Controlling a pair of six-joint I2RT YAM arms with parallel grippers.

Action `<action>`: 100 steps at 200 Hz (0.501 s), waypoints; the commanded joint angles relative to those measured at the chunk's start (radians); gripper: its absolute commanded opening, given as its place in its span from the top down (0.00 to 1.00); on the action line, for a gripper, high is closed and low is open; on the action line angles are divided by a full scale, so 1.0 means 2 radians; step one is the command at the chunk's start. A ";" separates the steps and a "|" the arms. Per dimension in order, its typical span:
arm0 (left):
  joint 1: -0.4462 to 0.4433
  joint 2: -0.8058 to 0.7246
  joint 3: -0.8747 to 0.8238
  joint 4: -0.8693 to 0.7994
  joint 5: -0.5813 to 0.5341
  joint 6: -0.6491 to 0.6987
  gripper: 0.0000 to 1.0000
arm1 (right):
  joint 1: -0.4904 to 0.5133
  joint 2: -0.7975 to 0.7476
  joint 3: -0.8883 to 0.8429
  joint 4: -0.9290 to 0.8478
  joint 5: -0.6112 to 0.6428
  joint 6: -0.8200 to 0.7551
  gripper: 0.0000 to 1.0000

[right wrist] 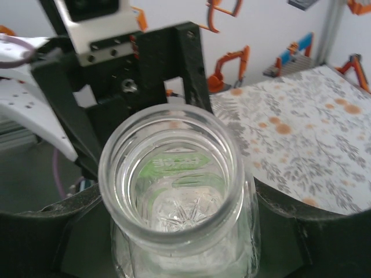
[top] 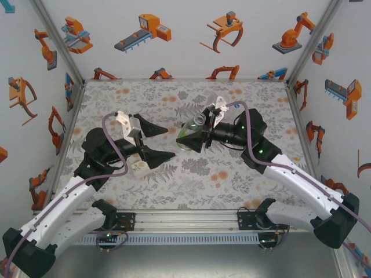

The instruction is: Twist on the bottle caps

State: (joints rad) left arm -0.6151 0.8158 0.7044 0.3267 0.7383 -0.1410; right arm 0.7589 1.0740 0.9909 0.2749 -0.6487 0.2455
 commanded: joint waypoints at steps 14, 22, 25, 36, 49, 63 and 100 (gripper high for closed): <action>-0.027 0.031 0.030 0.075 0.010 -0.021 0.06 | 0.004 -0.009 0.015 0.058 -0.060 0.050 0.65; -0.035 0.038 0.034 0.088 0.009 -0.024 0.06 | 0.004 -0.008 0.015 0.072 -0.066 0.058 0.66; -0.038 0.041 0.037 0.089 0.009 -0.025 0.06 | 0.005 -0.007 0.016 0.077 -0.068 0.060 0.66; -0.050 0.053 0.048 0.091 0.009 -0.021 0.06 | 0.007 -0.005 0.016 0.089 -0.071 0.067 0.67; -0.064 0.067 0.064 0.083 0.010 -0.012 0.08 | 0.009 -0.004 0.016 0.102 -0.072 0.072 0.67; -0.077 0.079 0.079 0.071 0.010 -0.002 0.09 | 0.011 -0.002 0.017 0.116 -0.074 0.078 0.68; -0.090 0.097 0.089 0.082 0.009 0.001 0.19 | 0.013 0.000 0.019 0.143 -0.078 0.091 0.68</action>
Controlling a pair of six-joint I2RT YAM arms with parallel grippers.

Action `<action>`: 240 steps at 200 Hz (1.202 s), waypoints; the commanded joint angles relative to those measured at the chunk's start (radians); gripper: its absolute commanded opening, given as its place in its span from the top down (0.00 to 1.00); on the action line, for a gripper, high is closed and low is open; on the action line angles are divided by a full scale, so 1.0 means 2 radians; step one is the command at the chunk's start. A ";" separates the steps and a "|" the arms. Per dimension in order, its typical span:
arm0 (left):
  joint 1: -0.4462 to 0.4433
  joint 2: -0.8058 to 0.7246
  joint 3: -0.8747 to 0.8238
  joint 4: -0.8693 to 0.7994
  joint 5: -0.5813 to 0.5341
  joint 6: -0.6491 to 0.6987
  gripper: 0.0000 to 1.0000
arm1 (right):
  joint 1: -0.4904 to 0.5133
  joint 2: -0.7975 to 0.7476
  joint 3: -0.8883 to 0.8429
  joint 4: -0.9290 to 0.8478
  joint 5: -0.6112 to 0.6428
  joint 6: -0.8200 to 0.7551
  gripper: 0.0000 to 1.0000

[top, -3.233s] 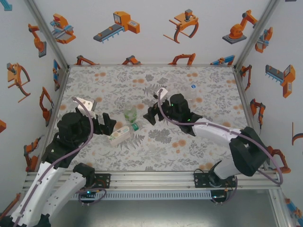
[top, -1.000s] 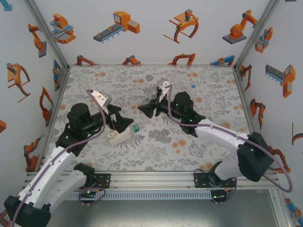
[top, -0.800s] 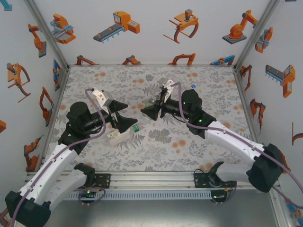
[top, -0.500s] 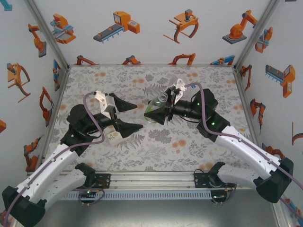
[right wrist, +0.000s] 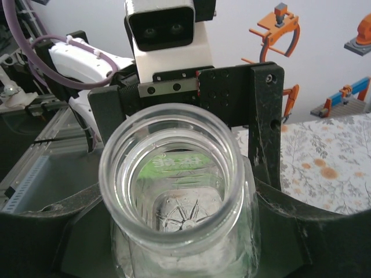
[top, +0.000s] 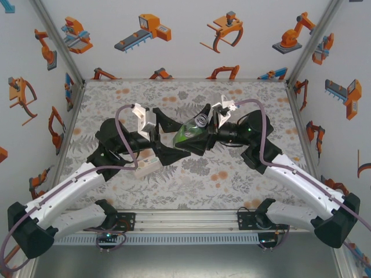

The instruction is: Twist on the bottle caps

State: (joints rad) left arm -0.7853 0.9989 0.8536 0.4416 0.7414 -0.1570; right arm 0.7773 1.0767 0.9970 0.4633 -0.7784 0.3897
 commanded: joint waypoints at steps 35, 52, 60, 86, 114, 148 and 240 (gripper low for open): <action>-0.009 0.008 0.015 0.022 0.009 0.015 0.36 | 0.005 -0.004 0.017 0.049 -0.006 0.018 0.66; -0.009 0.007 0.015 0.019 0.008 0.019 0.43 | 0.005 -0.006 0.018 0.046 -0.001 0.016 0.65; -0.009 0.006 0.014 0.017 0.008 0.022 0.44 | 0.005 -0.007 0.018 0.043 0.000 0.015 0.61; -0.009 0.000 0.014 0.007 0.008 0.029 0.50 | 0.005 -0.015 0.021 0.025 0.014 0.003 0.35; -0.009 -0.006 0.011 0.000 0.006 0.035 0.51 | 0.004 -0.034 0.024 -0.011 0.043 -0.023 0.25; -0.009 -0.013 0.008 -0.004 0.004 0.037 0.51 | 0.005 -0.048 0.026 -0.028 0.053 -0.031 0.26; -0.017 0.000 0.030 -0.046 0.005 0.049 0.24 | 0.006 -0.042 0.026 -0.028 0.038 -0.028 0.65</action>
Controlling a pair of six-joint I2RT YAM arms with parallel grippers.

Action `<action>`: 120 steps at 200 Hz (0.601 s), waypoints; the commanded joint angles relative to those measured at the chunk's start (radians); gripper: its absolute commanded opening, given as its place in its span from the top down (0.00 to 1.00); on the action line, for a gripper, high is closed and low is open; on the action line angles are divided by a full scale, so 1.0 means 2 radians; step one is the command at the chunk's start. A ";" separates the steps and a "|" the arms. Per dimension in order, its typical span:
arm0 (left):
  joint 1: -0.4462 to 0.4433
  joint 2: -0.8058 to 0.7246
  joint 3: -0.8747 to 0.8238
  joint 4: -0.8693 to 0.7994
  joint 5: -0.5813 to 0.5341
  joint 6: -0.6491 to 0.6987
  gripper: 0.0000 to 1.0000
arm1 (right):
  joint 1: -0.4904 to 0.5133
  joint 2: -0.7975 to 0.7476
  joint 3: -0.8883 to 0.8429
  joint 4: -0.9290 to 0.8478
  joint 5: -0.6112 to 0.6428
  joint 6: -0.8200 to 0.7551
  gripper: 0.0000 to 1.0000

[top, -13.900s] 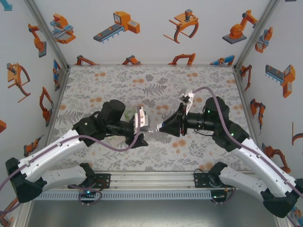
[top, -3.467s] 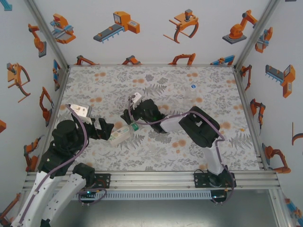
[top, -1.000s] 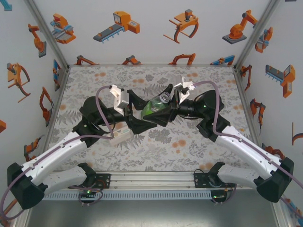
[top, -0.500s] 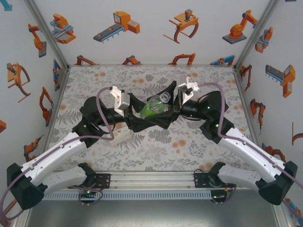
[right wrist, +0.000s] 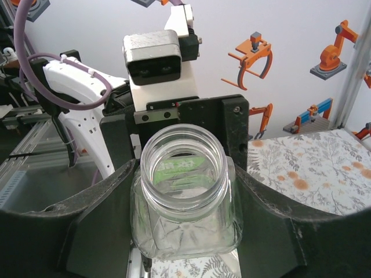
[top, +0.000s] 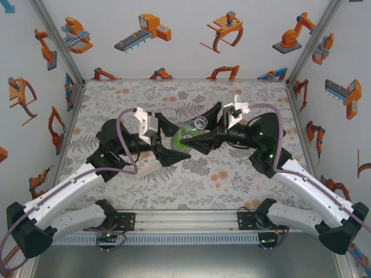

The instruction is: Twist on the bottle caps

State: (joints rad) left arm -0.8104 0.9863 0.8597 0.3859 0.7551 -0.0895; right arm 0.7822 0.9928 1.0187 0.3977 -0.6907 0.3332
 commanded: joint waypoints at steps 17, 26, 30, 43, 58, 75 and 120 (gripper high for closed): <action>-0.006 0.014 0.035 -0.019 -0.002 0.018 0.23 | 0.003 0.002 0.015 0.005 -0.006 0.002 0.65; -0.007 0.019 0.040 -0.016 -0.002 0.018 0.23 | 0.003 0.004 0.015 0.005 -0.007 0.002 0.66; -0.008 0.021 0.042 -0.014 -0.002 0.018 0.23 | 0.003 0.004 0.014 0.005 -0.007 0.002 0.66; -0.010 0.029 0.049 -0.010 -0.001 0.018 0.24 | 0.004 0.006 0.014 0.006 -0.008 0.002 0.67; -0.012 0.037 0.057 -0.008 0.002 0.018 0.24 | 0.004 0.006 0.012 0.007 -0.008 0.002 0.68; -0.015 0.048 0.064 -0.006 0.007 0.016 0.25 | 0.005 0.005 0.010 0.009 -0.007 0.003 0.68; -0.025 0.062 0.066 0.009 0.014 0.011 0.29 | 0.006 0.002 0.009 0.009 -0.006 0.003 0.69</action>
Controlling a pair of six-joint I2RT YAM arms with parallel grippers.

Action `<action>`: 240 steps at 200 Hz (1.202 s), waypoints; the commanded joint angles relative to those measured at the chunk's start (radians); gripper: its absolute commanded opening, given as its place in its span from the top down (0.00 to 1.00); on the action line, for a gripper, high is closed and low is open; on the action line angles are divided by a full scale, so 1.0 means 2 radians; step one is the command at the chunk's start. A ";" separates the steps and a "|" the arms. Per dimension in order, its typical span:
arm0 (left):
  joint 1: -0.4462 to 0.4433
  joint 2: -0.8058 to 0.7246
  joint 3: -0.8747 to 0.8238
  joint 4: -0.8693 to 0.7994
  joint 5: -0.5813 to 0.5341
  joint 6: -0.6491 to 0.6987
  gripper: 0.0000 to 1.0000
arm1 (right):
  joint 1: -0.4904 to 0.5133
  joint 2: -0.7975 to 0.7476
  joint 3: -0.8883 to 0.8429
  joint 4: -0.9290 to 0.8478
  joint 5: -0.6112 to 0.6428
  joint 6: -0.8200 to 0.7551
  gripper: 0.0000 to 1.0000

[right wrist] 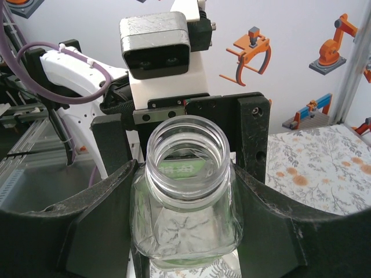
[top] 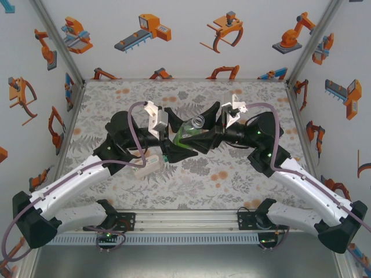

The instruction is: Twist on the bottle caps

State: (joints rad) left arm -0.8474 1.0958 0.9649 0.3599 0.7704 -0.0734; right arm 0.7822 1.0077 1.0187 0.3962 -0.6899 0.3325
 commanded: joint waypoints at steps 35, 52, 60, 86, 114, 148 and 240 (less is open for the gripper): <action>-0.008 0.009 0.008 0.042 0.006 -0.006 0.25 | 0.006 -0.009 0.007 0.004 -0.002 -0.002 0.72; -0.009 0.010 0.008 0.047 0.007 -0.009 0.18 | 0.006 -0.012 0.004 0.004 0.007 -0.004 0.73; -0.010 0.010 0.006 0.046 0.007 -0.009 0.16 | 0.006 -0.014 0.002 0.004 0.012 -0.005 0.73; -0.012 0.013 0.002 0.056 0.004 -0.013 0.16 | 0.006 -0.018 -0.001 0.012 0.020 -0.005 0.75; -0.016 0.018 0.000 0.066 0.002 -0.018 0.16 | 0.006 -0.021 -0.009 0.031 0.027 0.003 0.76; -0.021 0.027 0.002 0.072 0.002 -0.019 0.16 | 0.007 -0.018 -0.012 0.046 0.025 0.015 0.78; -0.023 0.015 0.003 0.041 -0.002 0.002 0.44 | 0.007 -0.022 -0.011 0.042 0.027 0.013 0.80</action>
State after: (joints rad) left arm -0.8913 1.1442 0.9649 0.4526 0.7799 -0.1001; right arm 0.7830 0.9813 0.9955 0.4274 -0.6334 0.3378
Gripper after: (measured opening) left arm 0.585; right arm 0.547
